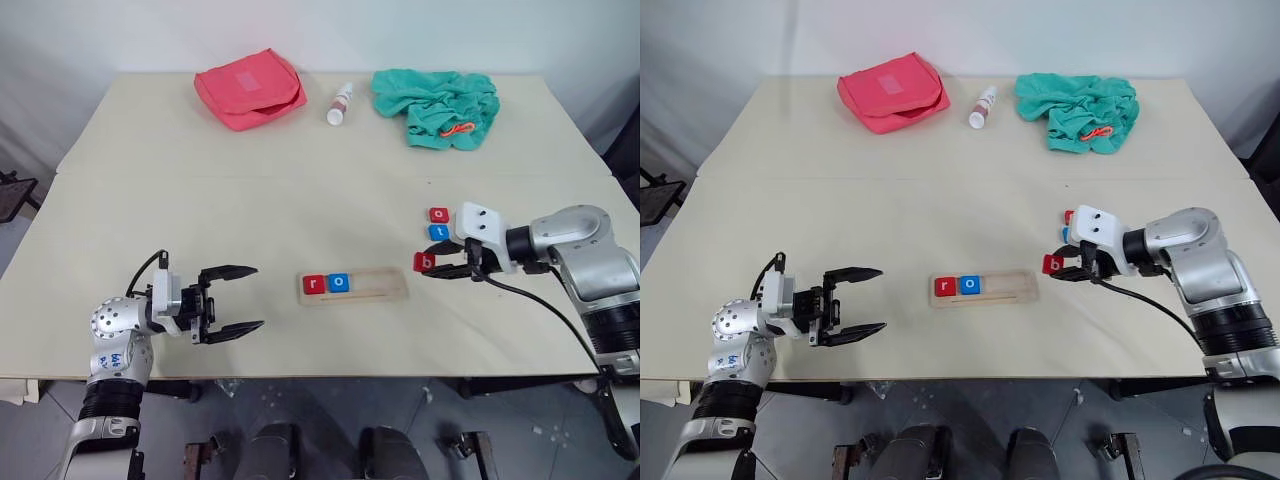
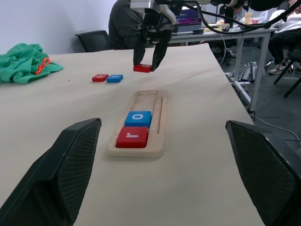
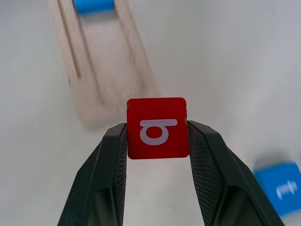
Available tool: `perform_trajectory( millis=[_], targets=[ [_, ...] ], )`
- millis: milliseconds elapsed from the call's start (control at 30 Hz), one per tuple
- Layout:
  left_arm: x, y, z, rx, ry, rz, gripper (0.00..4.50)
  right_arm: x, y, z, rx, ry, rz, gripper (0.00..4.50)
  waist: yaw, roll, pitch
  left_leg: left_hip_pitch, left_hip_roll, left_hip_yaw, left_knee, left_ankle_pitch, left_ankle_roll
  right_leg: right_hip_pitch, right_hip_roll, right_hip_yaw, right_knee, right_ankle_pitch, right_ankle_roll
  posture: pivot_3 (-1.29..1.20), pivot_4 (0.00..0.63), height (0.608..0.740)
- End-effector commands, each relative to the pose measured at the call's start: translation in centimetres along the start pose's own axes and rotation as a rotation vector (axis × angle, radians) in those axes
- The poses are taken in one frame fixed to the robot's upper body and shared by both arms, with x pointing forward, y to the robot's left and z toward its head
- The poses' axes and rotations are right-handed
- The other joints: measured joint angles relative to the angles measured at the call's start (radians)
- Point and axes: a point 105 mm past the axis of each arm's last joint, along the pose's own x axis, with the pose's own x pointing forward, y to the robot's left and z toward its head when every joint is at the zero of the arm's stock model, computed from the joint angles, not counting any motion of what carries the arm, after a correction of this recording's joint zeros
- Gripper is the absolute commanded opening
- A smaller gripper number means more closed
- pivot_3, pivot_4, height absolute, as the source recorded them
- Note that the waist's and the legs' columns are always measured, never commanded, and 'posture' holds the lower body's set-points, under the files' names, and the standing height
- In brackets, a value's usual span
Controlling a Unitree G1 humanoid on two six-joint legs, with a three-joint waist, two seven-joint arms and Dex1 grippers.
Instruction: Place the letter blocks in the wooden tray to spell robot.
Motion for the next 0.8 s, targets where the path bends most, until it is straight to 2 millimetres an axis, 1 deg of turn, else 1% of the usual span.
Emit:
perform_trajectory(
  millis=[33, 100, 167, 233, 333, 500, 633, 800],
  targets=[
    [0.3, 0.3, 0.4, 0.036, -0.01, -0.005, 4.5, 0.0, -0.2, 3.4, -0.038, -0.08, -0.018, 1.46, 0.0, 0.0, 0.0, 0.0, 0.0, 0.0, 0.0, 0.0, 0.0, 0.0, 0.0, 0.0, 0.0, 0.0, 0.0, 0.0, 0.15, 0.74],
    [0.3, 0.3, 0.4, 0.037, -0.011, -0.006, 4.5, 0.4, 0.2, 4.0, -0.041, -0.095, 0.0, 1.46, -0.001, 0.0, 0.0, 0.0, 0.0, 0.0, 0.0, 0.0, 0.0, 0.0, 0.0, 0.0, 0.0, 0.0, 0.0, 0.0, 0.15, 0.74],
    [0.3, 0.2, 0.3, 0.035, -0.011, -0.007, 4.5, 1.6, 1.3, 5.2, -0.045, -0.132, 0.051, 1.46, 0.001, 0.0, 0.0, 0.0, 0.0, -0.001, 0.0, 0.0, 0.0, 0.0, 0.0, 0.0, 0.001, 0.0, 0.0, 0.0, 0.15, 0.74],
    [0.3, 0.2, 0.2, 0.033, -0.011, -0.007, 4.5, 2.6, 2.1, 5.9, -0.054, -0.147, 0.088, 1.46, -0.001, 0.0, 0.0, 0.0, 0.0, -0.001, 0.0, 0.0, 0.0, 0.0, 0.0, 0.0, 0.001, 0.0, 0.0, 0.0, 0.15, 0.74],
    [0.2, 0.2, 0.2, 0.034, -0.008, -0.006, 4.5, 3.5, 2.6, 5.9, -0.056, -0.142, 0.118, 1.46, 0.0, 0.0, 0.0, -0.001, 0.0, -0.001, 0.0, 0.0, 0.0, -0.001, 0.0, 0.0, 0.001, 0.0, 0.0, 0.0, 0.15, 0.74],
    [0.1, 0.1, 0.2, 0.036, -0.006, -0.001, 4.5, 5.0, 2.5, 5.1, -0.074, -0.088, 0.115, 1.46, -0.002, 0.0, 0.0, -0.001, -0.001, -0.002, 0.001, 0.0, 0.0, -0.001, 0.0, 0.0, 0.001, 0.0, 0.0, 0.0, 0.15, 0.74],
    [0.0, -0.1, 0.2, 0.036, -0.007, 0.005, 4.5, 5.7, 2.6, 4.7, -0.09, -0.06, 0.126, 1.46, -0.003, 0.0, 0.0, -0.001, -0.001, -0.002, 0.0, 0.0, 0.0, -0.001, 0.0, -0.001, 0.002, 0.0, 0.0, 0.0, 0.15, 0.74],
    [0.0, -0.3, 0.2, 0.037, -0.01, 0.011, 4.5, 6.4, 2.8, 5.0, -0.102, -0.055, 0.149, 1.46, -0.004, 0.0, 0.0, -0.001, -0.001, -0.002, 0.0, 0.0, 0.0, -0.001, 0.0, -0.001, 0.002, 0.0, 0.0, 0.0, 0.15, 0.74]
  ],
)
